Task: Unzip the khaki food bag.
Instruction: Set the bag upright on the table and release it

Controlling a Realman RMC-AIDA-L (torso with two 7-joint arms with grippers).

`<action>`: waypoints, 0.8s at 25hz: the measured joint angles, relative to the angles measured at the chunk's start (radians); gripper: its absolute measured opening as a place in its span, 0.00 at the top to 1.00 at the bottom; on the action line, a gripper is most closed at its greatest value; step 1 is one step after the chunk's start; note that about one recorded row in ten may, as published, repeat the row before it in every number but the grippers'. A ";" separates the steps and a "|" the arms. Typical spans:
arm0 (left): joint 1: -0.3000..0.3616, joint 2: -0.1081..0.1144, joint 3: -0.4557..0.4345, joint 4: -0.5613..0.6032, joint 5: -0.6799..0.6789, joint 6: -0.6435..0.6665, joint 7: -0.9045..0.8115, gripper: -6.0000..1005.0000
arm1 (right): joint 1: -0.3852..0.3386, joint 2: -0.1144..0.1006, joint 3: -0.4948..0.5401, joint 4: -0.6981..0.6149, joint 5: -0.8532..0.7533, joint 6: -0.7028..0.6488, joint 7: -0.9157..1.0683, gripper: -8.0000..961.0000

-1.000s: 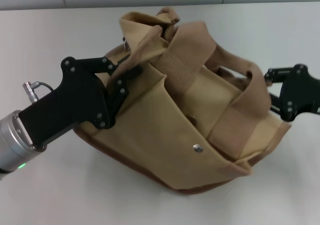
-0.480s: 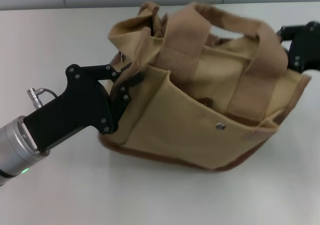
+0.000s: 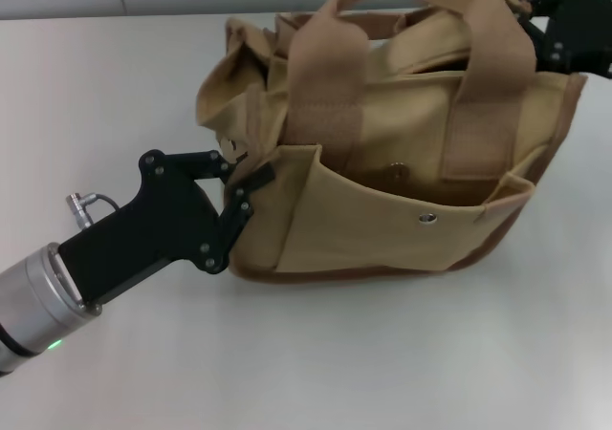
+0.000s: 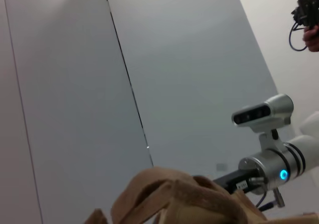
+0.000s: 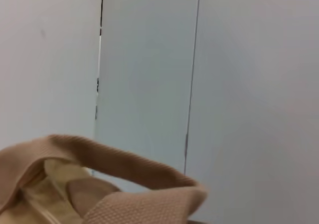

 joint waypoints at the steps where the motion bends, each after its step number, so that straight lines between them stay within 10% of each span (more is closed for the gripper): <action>1: 0.000 0.000 0.000 0.000 0.000 0.000 0.000 0.80 | 0.000 0.000 0.000 0.000 0.000 0.000 0.000 0.91; 12: 0.036 0.005 -0.001 0.002 -0.003 -0.062 -0.011 0.79 | 0.030 -0.002 -0.039 0.077 -0.011 0.107 -0.005 0.89; 20: 0.081 0.002 -0.034 0.003 -0.010 -0.020 -0.032 0.79 | -0.005 0.001 -0.033 0.071 0.081 0.098 -0.012 0.65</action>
